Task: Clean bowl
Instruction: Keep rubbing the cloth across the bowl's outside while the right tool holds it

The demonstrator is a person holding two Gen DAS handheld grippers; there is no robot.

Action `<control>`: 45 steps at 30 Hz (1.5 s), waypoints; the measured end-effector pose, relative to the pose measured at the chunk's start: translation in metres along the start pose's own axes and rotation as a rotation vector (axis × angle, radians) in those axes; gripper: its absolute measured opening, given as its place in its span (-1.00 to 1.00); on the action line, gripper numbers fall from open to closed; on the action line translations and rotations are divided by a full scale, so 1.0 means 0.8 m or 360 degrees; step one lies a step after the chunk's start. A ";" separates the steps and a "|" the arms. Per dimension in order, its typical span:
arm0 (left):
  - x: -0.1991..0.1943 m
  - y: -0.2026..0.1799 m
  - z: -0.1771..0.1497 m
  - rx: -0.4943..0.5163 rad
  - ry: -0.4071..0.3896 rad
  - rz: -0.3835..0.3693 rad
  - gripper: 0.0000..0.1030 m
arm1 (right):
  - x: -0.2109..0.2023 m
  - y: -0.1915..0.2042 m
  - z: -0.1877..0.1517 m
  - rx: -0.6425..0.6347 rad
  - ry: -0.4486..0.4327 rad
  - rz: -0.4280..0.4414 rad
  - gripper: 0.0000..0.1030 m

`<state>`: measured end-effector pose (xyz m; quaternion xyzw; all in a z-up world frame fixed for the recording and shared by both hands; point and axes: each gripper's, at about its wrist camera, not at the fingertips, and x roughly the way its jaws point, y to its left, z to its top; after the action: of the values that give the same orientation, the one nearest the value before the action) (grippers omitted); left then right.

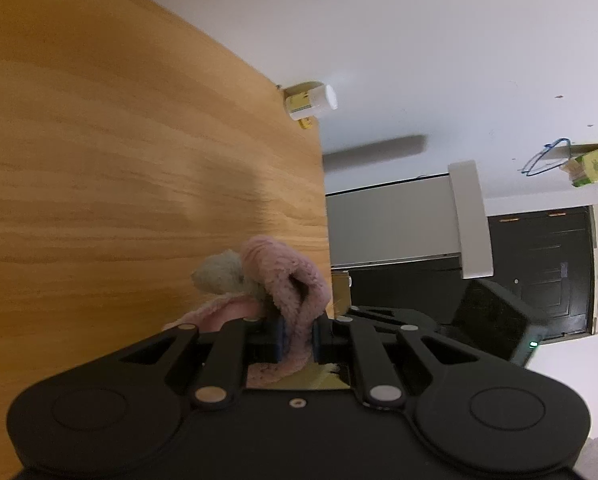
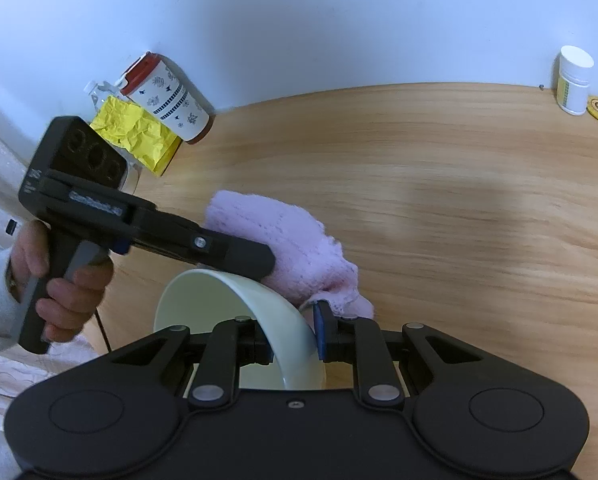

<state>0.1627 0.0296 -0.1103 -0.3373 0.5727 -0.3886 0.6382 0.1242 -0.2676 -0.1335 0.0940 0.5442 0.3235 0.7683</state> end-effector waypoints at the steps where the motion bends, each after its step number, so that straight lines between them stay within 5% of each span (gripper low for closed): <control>1: -0.002 -0.002 0.000 0.0008 -0.0001 0.0001 -0.79 | 0.001 0.000 0.000 -0.0004 0.0001 -0.0006 -0.58; 9: -0.020 -0.015 -0.009 0.0067 -0.0108 0.0053 -0.78 | -0.001 0.002 0.002 0.0019 -0.0028 0.0009 -0.57; 18: -0.017 0.048 -0.035 -0.0176 -0.0263 0.0044 -0.79 | -0.009 -0.020 0.002 0.0202 -0.0077 0.0035 -0.58; 22: -0.016 0.057 -0.042 -0.0280 -0.0405 -0.0148 -0.79 | -0.002 -0.028 0.000 0.0252 -0.0069 0.0017 -0.59; 33: -0.027 0.033 -0.042 -0.0286 -0.0450 -0.0241 -0.79 | 0.009 -0.022 -0.008 0.0285 -0.0069 0.0028 -0.58; 45: -0.044 0.058 -0.072 -0.0527 -0.0762 -0.0449 -0.78 | 0.005 -0.034 -0.019 0.0592 -0.0161 0.0309 -0.57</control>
<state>0.1090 0.0831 -0.1414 -0.5944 0.4094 -0.2845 0.6311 0.1223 -0.2892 -0.1559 0.3024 0.5437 0.2849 0.7292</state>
